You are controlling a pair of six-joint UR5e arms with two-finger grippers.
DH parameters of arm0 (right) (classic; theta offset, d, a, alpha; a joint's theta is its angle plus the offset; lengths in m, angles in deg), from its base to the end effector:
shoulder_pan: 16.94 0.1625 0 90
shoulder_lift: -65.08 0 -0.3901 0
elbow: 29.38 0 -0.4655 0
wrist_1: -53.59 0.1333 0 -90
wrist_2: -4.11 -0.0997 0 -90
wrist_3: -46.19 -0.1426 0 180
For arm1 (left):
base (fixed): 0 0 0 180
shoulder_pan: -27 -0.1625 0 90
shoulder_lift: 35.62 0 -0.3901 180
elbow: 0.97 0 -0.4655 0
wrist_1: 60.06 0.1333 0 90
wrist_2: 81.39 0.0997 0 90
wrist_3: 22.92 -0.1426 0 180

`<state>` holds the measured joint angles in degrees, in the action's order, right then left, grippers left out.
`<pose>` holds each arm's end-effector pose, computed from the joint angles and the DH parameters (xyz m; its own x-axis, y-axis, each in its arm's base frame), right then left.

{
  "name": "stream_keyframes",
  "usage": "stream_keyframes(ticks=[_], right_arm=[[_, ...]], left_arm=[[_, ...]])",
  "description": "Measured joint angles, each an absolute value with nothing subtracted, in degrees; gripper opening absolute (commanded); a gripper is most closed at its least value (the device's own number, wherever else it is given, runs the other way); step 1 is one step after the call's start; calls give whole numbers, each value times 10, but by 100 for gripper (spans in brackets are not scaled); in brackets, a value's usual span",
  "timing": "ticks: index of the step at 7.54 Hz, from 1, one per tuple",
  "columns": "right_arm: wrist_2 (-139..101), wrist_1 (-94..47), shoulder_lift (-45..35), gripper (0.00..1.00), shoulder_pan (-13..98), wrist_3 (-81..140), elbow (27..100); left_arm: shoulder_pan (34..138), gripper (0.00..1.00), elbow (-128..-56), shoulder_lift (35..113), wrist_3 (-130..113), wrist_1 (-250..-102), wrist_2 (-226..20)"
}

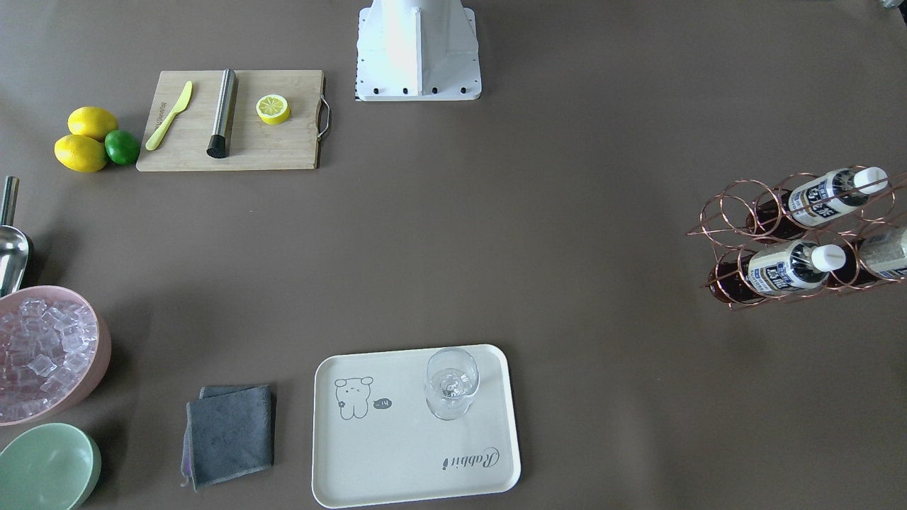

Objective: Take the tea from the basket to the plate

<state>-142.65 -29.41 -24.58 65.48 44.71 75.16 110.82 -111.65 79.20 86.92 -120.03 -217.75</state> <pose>-0.0618 -0.5707 0.4684 0.5052 -0.3574 0.7855 0.1094 0.9294 0.3525 0.0360 -0.6120 0.2528 -0.1282 -0.9916 -0.0142 0.6611 -0.0748 -0.7466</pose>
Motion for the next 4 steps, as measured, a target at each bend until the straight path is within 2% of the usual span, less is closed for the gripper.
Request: stream_keyframes(ticks=[2,4], right_arm=[[-1468,-293,-179,100,578,446,756],[-1514,-281,-65,100,515,443,730]], left_arm=[[1052,0,-1209,787,973,-1183,-2177],[965,0,-1305,790,1057,-1140,-2173]])
